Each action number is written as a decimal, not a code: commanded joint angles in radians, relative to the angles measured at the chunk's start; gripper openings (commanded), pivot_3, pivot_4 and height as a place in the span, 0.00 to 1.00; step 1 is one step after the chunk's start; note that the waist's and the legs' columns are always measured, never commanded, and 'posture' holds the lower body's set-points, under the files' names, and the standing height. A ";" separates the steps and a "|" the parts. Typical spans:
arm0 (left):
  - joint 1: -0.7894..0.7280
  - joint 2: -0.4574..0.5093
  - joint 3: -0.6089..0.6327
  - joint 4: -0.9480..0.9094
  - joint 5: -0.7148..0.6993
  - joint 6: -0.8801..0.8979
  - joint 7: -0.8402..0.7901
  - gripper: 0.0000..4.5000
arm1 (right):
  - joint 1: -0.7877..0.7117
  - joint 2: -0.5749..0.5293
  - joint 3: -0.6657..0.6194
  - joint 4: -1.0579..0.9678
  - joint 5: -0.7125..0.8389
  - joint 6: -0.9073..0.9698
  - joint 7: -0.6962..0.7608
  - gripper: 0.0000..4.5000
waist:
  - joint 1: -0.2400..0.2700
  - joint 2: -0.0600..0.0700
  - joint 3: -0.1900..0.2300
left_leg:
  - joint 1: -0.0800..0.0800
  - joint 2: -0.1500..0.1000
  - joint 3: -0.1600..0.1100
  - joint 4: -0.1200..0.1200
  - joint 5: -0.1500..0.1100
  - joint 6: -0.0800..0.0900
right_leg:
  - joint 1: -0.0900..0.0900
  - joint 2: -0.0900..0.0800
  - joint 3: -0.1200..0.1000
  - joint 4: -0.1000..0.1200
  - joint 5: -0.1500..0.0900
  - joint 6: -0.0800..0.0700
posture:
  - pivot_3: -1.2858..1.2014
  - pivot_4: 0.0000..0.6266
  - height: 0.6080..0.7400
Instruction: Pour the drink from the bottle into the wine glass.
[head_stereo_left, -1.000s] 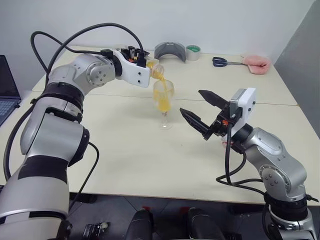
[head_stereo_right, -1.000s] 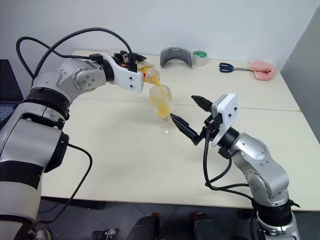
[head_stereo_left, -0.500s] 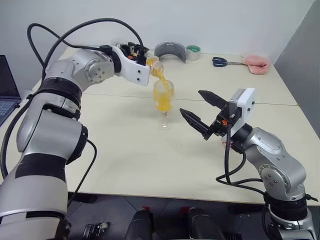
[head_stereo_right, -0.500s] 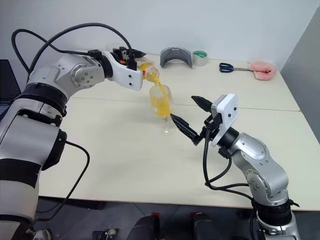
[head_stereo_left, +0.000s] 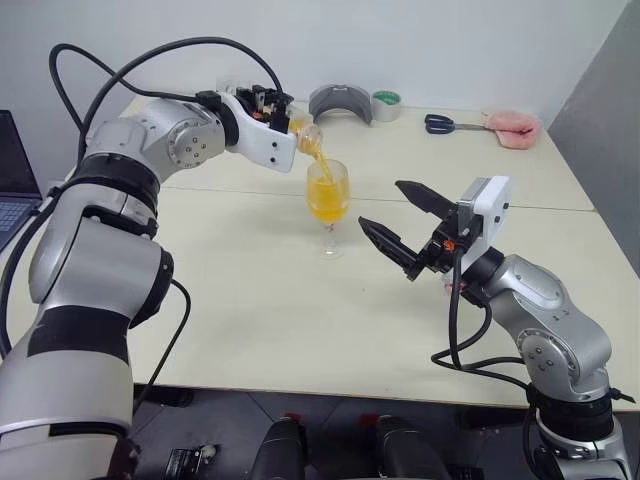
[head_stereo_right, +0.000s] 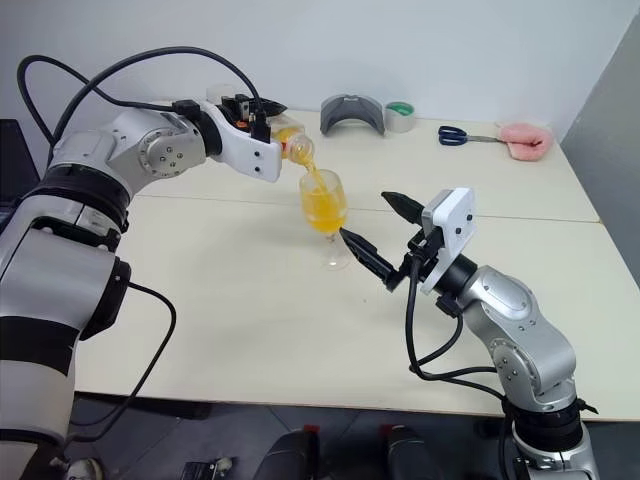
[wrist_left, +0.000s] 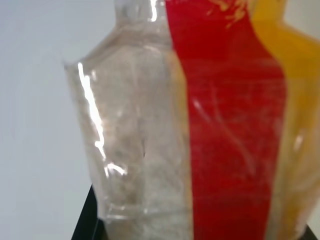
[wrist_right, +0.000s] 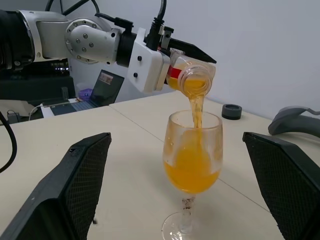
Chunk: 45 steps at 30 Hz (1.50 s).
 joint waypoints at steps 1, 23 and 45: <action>-0.055 0.021 -0.002 -0.013 0.003 -0.005 0.024 0.37 | -0.018 0.002 -0.010 -0.018 -0.001 -0.019 0.004 1.00 | 0.000 0.000 0.000 | 0.000 0.000 0.000 0.000 0.000 0.000 | 0.000 0.000 0.000 0.000 0.000 0.000 | 0.52 0.24 1.00; -0.049 -0.003 0.032 -0.009 -0.055 -0.016 -0.016 0.37 | -0.010 0.014 -0.005 -0.007 -0.019 -0.040 0.017 1.00 | 0.000 0.000 0.000 | 0.000 0.000 0.000 0.002 0.000 0.000 | 0.000 0.000 0.000 0.001 0.000 0.000 | 0.52 0.24 1.00; 0.071 -0.113 0.451 -0.106 -0.626 0.175 -0.401 0.37 | -0.047 0.036 -0.003 -0.016 0.012 0.006 0.011 1.00 | -0.004 0.000 0.000 | -0.001 0.000 -0.001 0.005 0.000 0.000 | 0.001 0.000 0.000 0.003 0.000 0.000 | 0.52 0.24 1.00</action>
